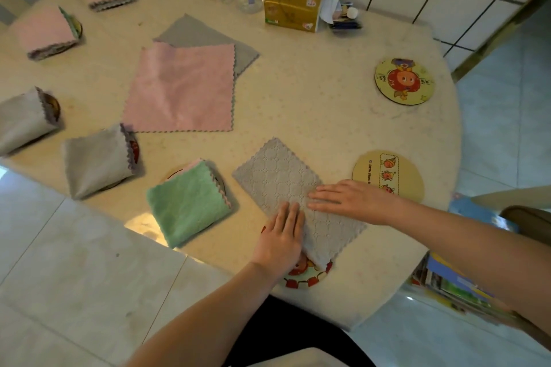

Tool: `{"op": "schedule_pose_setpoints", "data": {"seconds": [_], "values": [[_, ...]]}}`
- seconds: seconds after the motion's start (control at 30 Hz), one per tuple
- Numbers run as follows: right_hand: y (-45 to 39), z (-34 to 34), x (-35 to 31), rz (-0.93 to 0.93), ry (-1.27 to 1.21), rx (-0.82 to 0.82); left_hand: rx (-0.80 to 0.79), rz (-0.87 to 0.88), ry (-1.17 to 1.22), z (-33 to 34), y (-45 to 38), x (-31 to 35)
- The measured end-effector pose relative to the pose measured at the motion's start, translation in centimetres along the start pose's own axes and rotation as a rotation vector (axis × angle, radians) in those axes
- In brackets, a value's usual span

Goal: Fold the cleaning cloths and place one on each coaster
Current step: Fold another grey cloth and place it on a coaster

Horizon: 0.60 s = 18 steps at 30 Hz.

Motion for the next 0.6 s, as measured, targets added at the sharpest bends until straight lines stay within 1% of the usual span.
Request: {"op": "schedule_pose_setpoints", "data": {"seconds": [0.07, 0.13, 0.2, 0.23, 0.27, 0.3, 0.33, 0.37, 0.47, 0.53, 0.6], "values": [[0.0, -0.2, 0.6, -0.05, 0.016, -0.041, -0.04, -0.018, 0.03, -0.4, -0.3, 0.0], [0.0, -0.3, 1.2, -0.082, 0.007, -0.069, -0.013, -0.032, 0.1, -0.6, -0.4, -0.5], [-0.3, -1.0, 1.7, -0.05, -0.087, -0.107, 0.06, -0.057, 0.282, -1.0, -0.3, -1.2], [-0.8, -1.4, 2.0, -0.006, -0.161, -0.121, 0.087, -0.115, 0.411, -1.4, -0.2, -1.8], [-1.3, -2.0, 2.2, 0.07, -0.271, -0.139, 0.043, -0.206, 0.566, -2.2, -0.1, -2.2], [-2.0, -2.4, 2.5, 0.184, -0.41, -0.162, 0.013, -0.32, 0.708, -3.1, -0.1, -2.6], [-2.7, -2.8, 2.7, 0.304, -0.568, -0.175, 0.002, -0.451, 0.822, -4.2, -0.4, -2.8], [-3.5, -3.0, 3.1, 0.406, -0.694, -0.154, 0.012, -0.59, 0.919, -4.5, -0.7, -3.3], [-6.4, -2.9, 4.3, 0.644, -0.921, 0.041, 0.131, -0.973, 1.224, -4.5, -2.2, -5.3], [-8.3, -2.6, 4.8, 0.783, -1.011, 0.163, 0.184, -1.181, 1.405, -3.9, -3.0, -6.7], [-9.7, -1.9, 4.6, 0.856, -0.945, 0.169, 0.158, -1.351, 1.52, -3.5, -3.4, -7.4]]}}
Point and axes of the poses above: each hand's wrist, its own y-axis away from the middle knuckle, its own z-axis out of the palm, x = y × z, the point moved 1 cm from there along -y, towards the middle knuckle, and after that the axes turned 14 degrees about x, right-handed, at the moved point
